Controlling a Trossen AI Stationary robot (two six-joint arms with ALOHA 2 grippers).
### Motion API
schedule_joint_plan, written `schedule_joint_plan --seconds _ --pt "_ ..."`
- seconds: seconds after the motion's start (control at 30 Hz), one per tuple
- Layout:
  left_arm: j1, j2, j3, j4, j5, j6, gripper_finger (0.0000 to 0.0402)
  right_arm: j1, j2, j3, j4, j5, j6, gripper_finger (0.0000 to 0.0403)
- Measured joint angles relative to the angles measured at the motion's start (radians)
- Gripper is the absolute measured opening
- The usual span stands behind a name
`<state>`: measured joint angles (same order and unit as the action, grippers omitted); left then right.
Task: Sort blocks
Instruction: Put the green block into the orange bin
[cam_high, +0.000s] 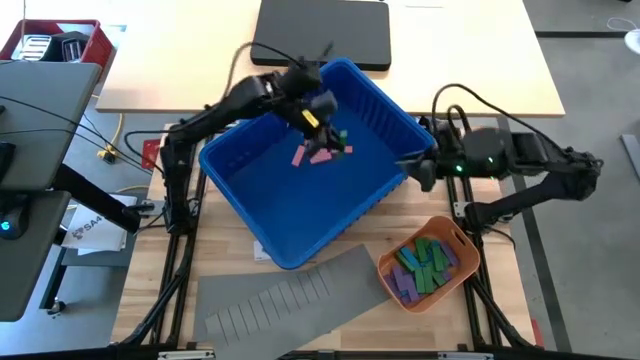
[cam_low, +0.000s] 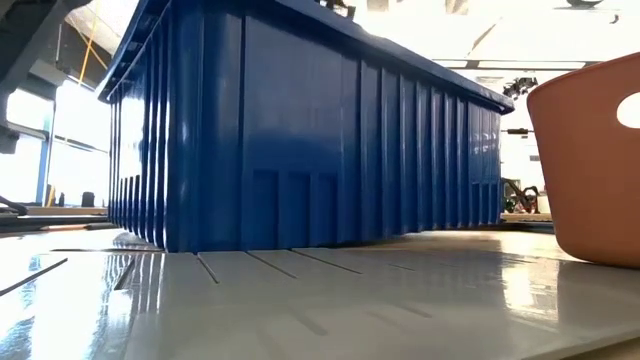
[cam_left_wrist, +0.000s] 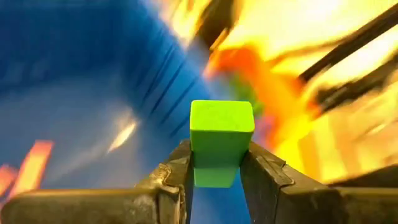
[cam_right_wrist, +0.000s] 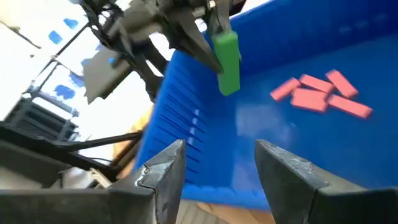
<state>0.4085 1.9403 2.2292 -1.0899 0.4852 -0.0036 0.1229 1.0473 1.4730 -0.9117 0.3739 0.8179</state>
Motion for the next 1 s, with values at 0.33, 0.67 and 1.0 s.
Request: schedule_joint_plan --seconds 0.33,0.67,1.0 --pt "0.002 -0.038 -0.005 0.516 0.301 -0.3 0.0088 -0.233 0.126 0.0 0.298 -0.341 -0.252 0.026" --pt "-0.027 -0.034 -0.024 0.534 0.299 -0.349 0.0088 -0.258 0.23 0.0 0.443 -0.327 -0.349 0.0267" --pt "-0.044 -0.034 -0.043 0.513 0.26 -0.342 0.0091 -0.257 0.226 0.0 0.426 -0.342 -0.281 0.0099"
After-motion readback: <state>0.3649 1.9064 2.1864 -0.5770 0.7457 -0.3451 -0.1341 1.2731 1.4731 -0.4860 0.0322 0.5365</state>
